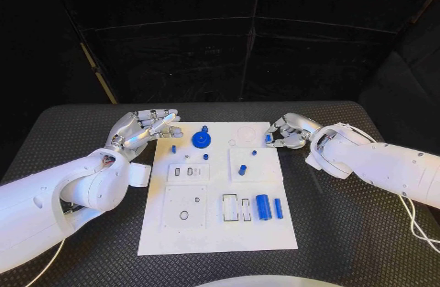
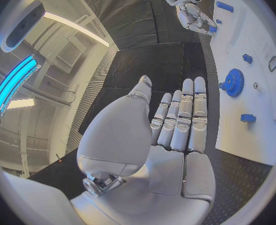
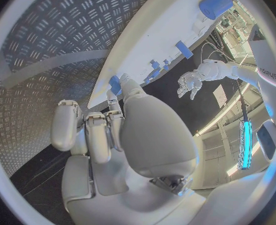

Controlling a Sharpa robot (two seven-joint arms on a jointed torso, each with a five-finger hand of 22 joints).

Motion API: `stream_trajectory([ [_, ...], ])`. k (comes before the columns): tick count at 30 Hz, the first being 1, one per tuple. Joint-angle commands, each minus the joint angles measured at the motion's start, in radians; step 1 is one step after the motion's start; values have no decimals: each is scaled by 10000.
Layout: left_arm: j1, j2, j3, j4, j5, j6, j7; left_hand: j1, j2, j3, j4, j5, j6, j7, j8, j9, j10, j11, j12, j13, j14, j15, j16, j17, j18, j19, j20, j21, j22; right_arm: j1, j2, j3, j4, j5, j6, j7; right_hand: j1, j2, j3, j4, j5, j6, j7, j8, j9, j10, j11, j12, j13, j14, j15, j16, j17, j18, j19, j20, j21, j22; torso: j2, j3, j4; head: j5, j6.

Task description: Assemble the parts on the task board

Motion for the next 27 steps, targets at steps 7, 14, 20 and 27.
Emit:
stream_trajectory([
  [7,9,8,10,12,-34,119,34,-36,97,21,-58,-65,16,27,-32,-2,1,50,-60,-8,-5,27,-53,8,26,94,-3,-25,-9,1,49,4,-30,-37,-14,92,198,271,198,-209,-592,453,-146,172,5,333,-171,105,1551,996,-141,54,2502,-179,34,-87,42,17,0,-3,6,-1,-30],
  [14,9,3,10,10,-34,120,27,-36,97,21,-58,-65,16,27,-32,-2,1,50,-60,-8,-5,27,-53,8,26,94,-3,-25,-9,-3,62,4,-31,-37,-291,160,197,470,374,-280,-674,808,-283,296,34,422,-280,200,1662,1009,-241,73,2562,-196,89,-170,80,104,-4,-1,5,-11,-36],
  [20,8,2,10,6,-34,127,24,-36,97,21,-58,-65,16,27,-32,-2,1,50,-60,-8,-5,27,-53,8,26,94,-3,-25,-9,-5,42,5,55,38,-726,258,253,621,542,-389,-641,1053,-402,393,65,489,-385,271,1747,1022,-333,92,2622,-210,138,-255,114,181,-2,4,7,-13,-37],
  [27,7,-22,10,-10,-34,128,20,-27,111,17,-73,-65,21,24,-41,-1,8,48,-66,-7,-2,26,-62,17,27,97,-3,-29,-13,-3,-133,10,598,99,-1195,46,220,638,586,-425,-558,1122,-436,416,73,502,-421,281,1761,1024,-367,95,2631,-217,158,-294,128,211,-26,-5,1,-8,-42],
])
